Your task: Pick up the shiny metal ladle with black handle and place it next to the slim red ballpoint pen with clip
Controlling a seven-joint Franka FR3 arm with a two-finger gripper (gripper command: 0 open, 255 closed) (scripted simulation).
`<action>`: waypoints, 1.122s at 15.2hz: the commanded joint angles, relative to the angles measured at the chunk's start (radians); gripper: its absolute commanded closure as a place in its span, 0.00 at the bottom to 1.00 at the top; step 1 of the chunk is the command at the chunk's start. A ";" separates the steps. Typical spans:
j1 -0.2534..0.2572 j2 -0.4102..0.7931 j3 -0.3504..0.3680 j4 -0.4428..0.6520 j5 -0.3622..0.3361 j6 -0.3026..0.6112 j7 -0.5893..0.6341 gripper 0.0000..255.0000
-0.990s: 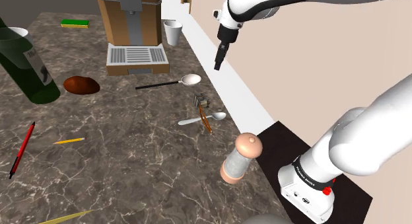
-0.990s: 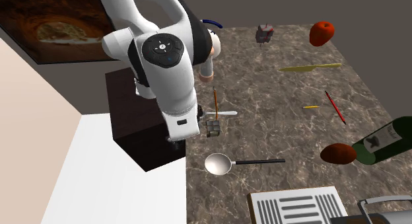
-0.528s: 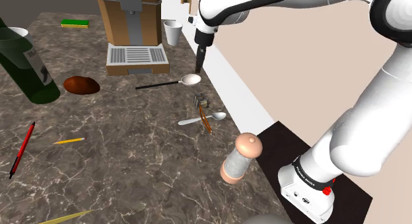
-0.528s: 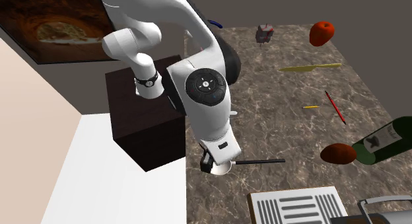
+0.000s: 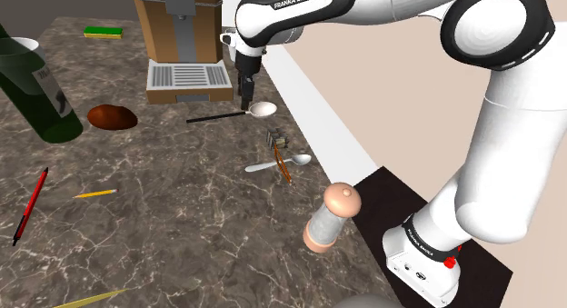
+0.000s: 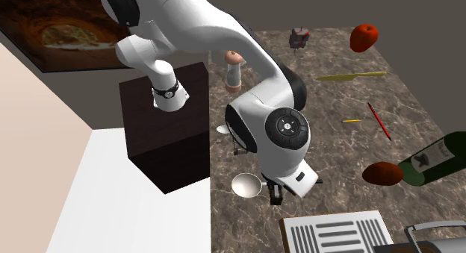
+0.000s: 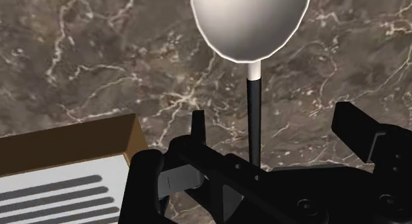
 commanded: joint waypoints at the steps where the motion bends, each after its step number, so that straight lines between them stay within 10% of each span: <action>1: 0.012 0.064 0.020 0.072 -0.003 -0.012 -0.043 0.00; 17: 0.023 0.119 0.025 0.048 -0.004 0.067 -0.050 0.00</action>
